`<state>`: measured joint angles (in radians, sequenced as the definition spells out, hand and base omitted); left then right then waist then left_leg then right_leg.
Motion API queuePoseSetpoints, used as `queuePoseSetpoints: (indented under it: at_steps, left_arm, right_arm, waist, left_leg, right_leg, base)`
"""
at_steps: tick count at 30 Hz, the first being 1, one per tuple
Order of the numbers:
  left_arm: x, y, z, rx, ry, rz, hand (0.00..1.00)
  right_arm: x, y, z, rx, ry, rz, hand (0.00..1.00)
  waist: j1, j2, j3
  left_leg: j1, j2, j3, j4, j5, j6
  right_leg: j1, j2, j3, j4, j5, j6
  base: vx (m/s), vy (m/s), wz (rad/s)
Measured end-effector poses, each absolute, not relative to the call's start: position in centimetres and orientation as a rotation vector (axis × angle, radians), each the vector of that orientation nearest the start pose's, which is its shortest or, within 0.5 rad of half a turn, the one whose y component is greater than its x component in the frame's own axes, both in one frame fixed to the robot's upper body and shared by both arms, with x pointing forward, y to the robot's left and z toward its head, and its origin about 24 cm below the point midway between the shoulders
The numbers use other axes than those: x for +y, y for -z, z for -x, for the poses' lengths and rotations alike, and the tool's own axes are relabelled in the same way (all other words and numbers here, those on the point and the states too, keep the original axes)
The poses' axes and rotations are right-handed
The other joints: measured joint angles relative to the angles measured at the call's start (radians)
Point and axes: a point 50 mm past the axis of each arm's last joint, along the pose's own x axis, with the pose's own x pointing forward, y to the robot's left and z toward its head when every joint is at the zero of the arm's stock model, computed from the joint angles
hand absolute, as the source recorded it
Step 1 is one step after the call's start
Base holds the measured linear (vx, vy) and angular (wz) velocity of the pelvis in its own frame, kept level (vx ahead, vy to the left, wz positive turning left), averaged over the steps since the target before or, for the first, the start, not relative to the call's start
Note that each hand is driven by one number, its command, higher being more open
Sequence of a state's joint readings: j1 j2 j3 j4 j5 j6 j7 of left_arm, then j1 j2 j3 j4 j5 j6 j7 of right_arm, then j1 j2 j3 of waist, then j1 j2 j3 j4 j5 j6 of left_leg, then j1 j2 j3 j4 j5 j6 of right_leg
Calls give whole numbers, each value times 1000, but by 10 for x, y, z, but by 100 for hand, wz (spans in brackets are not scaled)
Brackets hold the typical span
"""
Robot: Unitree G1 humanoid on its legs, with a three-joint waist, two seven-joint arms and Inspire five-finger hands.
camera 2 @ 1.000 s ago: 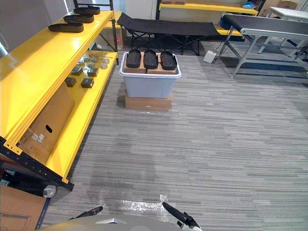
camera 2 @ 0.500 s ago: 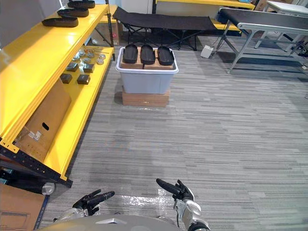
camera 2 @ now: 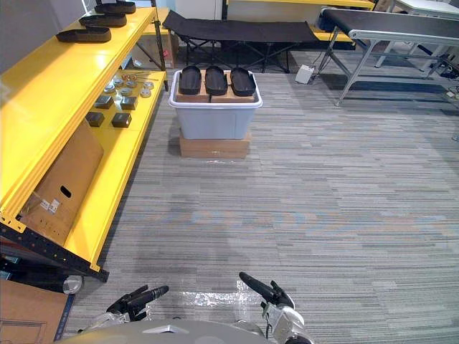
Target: Walk over and take three plastic housings, then place them on the shelf
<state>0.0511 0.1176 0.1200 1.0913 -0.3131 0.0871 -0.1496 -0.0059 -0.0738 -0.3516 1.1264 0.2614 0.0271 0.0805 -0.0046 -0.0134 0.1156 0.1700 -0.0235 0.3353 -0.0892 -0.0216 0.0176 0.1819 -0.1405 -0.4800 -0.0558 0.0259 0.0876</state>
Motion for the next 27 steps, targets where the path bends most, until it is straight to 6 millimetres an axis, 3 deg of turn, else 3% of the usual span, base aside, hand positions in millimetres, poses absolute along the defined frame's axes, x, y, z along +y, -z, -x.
queuePoseSetpoints:
  at_steps: [10, 24, 27]
  left_arm:
    - [204, 165, -83, 1159, -293, 391, 100]
    - [203, 166, -81, 1173, -295, 382, 100]
    - [202, 166, -82, 1174, -275, 366, 100]
  right_arm:
    - [-210, 165, -91, 1102, 465, -466, 100]
    - [-206, 163, -96, 1051, 451, -486, 100]
    - [-204, 164, -97, 1058, 432, -474, 100]
  waist:
    - [1, 0, 0]
    - [2, -2, -1]
    - [2, -4, 1]
  left_leg:
    - [4, 0, -1, 0, 0, 1]
    - [12, -1, -1, -1, 0, 1]
    - [6, -2, 1, 0, -17, 2]
  right_leg:
    - [12, 4, -4, -17, 1, 2]
    - [13, 3, -2, -14, 1, 2]
    - [-29, -15, 6, 69, -45, -1]
  base:
    - [-7, 3, 0]
    - [0, 0, -1]
    - [-5, 28, -4]
